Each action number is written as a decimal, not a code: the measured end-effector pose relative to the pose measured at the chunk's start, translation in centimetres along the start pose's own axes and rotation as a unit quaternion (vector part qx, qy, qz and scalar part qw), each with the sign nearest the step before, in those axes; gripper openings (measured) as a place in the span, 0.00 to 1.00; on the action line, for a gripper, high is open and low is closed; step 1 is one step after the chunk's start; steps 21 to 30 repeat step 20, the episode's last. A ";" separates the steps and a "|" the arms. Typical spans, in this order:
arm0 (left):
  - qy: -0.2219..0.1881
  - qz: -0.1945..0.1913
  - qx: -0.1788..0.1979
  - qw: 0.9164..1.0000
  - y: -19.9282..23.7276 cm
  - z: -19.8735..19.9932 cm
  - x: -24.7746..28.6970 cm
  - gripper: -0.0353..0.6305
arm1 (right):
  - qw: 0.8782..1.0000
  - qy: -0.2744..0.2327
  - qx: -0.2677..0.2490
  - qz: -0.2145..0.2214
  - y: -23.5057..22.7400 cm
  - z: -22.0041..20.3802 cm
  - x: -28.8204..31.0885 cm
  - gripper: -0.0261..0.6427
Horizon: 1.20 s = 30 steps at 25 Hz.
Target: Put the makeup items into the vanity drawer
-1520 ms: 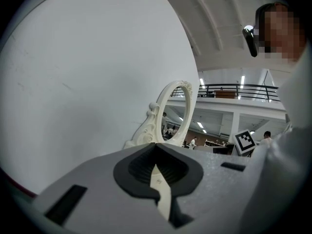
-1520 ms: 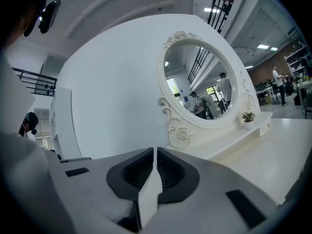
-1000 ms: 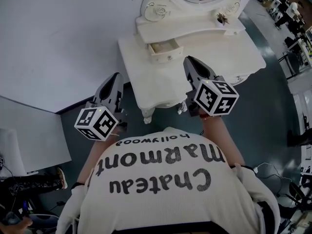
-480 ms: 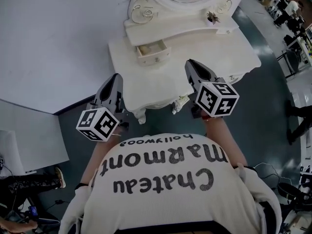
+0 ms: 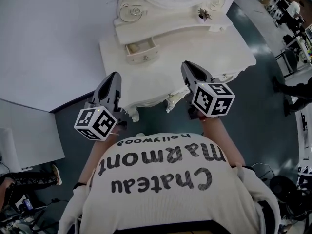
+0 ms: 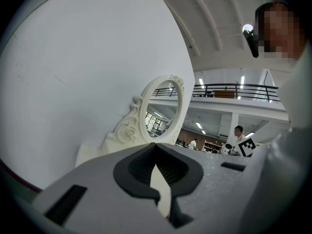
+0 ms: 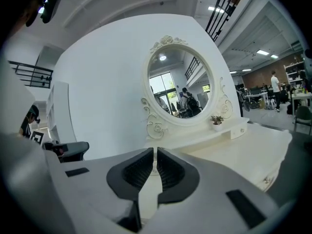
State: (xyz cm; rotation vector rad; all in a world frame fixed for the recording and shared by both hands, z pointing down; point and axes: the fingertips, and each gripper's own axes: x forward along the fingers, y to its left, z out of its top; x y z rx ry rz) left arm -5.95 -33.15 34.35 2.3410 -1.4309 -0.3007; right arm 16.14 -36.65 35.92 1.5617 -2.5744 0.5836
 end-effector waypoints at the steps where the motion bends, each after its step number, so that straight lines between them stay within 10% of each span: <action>1: 0.001 0.001 0.001 1.000 -0.1 -0.1 0.0 0.06 | 1.000 0.000 0.001 0.001 -0.2 -0.1 -0.1 0.10; 30: 0.010 0.015 -0.005 1.000 1.3 -0.7 -1.3 0.06 | 1.000 0.006 0.015 -0.002 0.0 -1.3 0.2 0.10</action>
